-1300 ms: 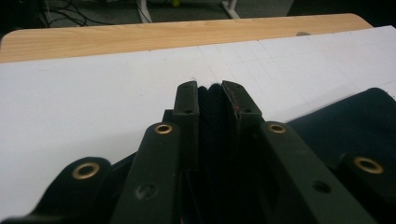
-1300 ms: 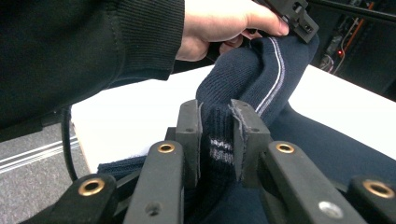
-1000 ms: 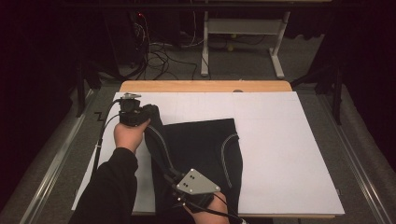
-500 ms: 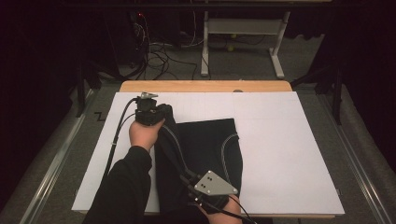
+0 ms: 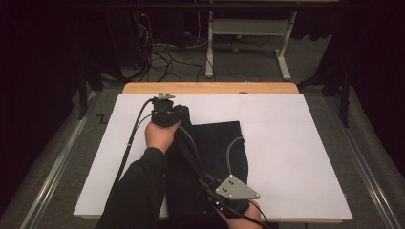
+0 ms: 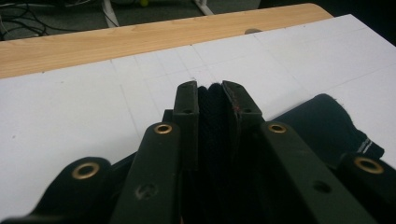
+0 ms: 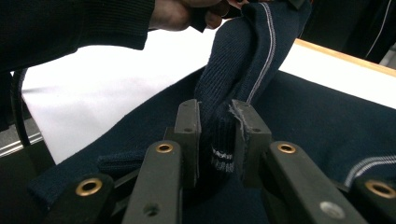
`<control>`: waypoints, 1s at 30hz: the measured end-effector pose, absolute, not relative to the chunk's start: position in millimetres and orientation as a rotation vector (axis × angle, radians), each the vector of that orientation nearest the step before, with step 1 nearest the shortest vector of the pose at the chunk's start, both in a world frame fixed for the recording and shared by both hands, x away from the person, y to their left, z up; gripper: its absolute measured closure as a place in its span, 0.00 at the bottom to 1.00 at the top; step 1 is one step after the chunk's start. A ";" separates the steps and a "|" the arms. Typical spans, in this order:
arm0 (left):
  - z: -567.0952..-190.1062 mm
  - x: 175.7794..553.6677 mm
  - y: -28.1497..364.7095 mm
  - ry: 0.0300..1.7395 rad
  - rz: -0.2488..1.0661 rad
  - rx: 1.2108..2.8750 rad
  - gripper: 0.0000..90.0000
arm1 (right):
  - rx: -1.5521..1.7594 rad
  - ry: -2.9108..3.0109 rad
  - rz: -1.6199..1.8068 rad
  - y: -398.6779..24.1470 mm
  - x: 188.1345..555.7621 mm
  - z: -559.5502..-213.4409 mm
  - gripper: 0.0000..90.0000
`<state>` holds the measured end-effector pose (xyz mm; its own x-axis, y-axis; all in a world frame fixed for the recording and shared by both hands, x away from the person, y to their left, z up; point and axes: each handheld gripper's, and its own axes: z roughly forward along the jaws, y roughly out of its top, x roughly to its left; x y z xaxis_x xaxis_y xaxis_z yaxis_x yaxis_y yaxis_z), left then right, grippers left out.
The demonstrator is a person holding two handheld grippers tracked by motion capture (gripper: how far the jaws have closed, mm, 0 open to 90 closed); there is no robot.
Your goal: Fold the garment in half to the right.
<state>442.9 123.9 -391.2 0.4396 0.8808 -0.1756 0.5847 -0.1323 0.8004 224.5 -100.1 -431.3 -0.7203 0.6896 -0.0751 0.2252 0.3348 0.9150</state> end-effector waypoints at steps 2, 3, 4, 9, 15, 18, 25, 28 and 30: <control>-391.0 442.4 118.5 1.234 0.434 1.832 0.82 | 0.803 2.149 1.357 -104.0 224.0 -431.4 0.83; -390.9 442.4 116.0 1.228 0.434 1.835 0.82 | 0.805 2.148 1.355 -106.7 223.6 -431.7 0.83; -390.9 442.5 114.2 1.225 0.433 1.834 0.82 | 0.813 2.145 1.352 -108.7 223.1 -432.1 0.83; -392.5 444.1 101.2 1.212 0.429 1.848 0.82 | 0.833 2.139 1.325 -121.2 221.4 -435.5 0.83; -396.1 446.5 82.1 1.189 0.418 1.871 0.82 | 0.865 2.135 1.308 -135.3 219.2 -440.1 0.83; -397.8 446.7 72.5 1.179 0.406 1.876 0.81 | 0.880 2.133 1.302 -142.8 216.4 -441.4 0.83; -403.3 446.9 50.3 1.173 0.385 1.883 0.81 | 0.909 2.116 1.273 -163.6 210.7 -444.4 0.83; -406.5 448.4 39.8 1.167 0.378 1.893 0.81 | 0.944 2.117 1.257 -173.6 210.0 -449.4 0.83; -408.6 449.6 35.0 1.168 0.376 1.898 0.81 | 0.961 2.124 1.245 -178.3 210.2 -451.9 0.82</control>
<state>449.6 35.0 -408.6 0.5177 0.8385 -0.1701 0.5819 -0.1993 0.7884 210.2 -178.3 -451.9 -0.6301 0.7740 -0.0626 0.3234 0.3348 0.8851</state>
